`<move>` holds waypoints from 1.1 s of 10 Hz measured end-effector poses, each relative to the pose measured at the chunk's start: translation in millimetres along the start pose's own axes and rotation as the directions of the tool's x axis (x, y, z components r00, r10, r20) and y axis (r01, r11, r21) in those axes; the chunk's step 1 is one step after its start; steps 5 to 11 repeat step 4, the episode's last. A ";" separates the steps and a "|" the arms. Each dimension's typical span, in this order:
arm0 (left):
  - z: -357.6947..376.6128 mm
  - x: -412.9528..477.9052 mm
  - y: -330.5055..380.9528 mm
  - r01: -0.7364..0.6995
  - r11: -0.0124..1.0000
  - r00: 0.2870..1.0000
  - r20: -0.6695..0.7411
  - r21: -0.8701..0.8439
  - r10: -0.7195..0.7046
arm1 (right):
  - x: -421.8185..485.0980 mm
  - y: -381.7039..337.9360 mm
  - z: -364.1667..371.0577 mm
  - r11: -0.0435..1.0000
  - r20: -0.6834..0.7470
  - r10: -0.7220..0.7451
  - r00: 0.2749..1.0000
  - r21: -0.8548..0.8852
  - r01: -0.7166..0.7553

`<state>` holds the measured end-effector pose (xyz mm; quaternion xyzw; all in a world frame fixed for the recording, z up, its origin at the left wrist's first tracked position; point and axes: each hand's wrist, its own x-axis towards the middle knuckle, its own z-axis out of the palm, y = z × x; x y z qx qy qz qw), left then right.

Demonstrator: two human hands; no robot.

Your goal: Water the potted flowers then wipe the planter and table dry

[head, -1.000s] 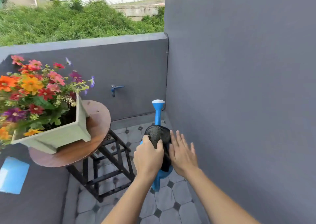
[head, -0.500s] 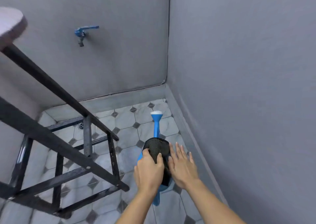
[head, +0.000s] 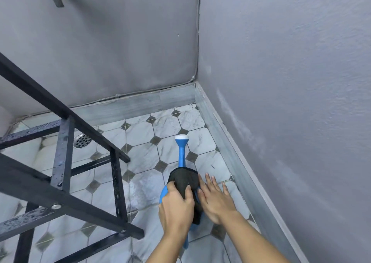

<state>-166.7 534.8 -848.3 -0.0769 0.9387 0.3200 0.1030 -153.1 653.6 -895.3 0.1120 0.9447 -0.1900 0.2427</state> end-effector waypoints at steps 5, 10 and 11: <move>-85.9 -20.3 54.1 -0.032 0.965 0.999 0.049 0.260 0.020 | -63.2 -28.9 -116.1 0.998 -0.043 0.013 0.999 -0.057 -0.015; -85.9 -20.3 54.1 -0.032 0.965 0.999 0.049 0.260 0.020 | -63.2 -28.9 -116.1 0.998 -0.043 0.013 0.999 -0.057 -0.015; -85.9 -20.3 54.1 -0.032 0.965 0.999 0.049 0.260 0.020 | -63.2 -28.9 -116.1 0.998 -0.043 0.013 0.999 -0.057 -0.015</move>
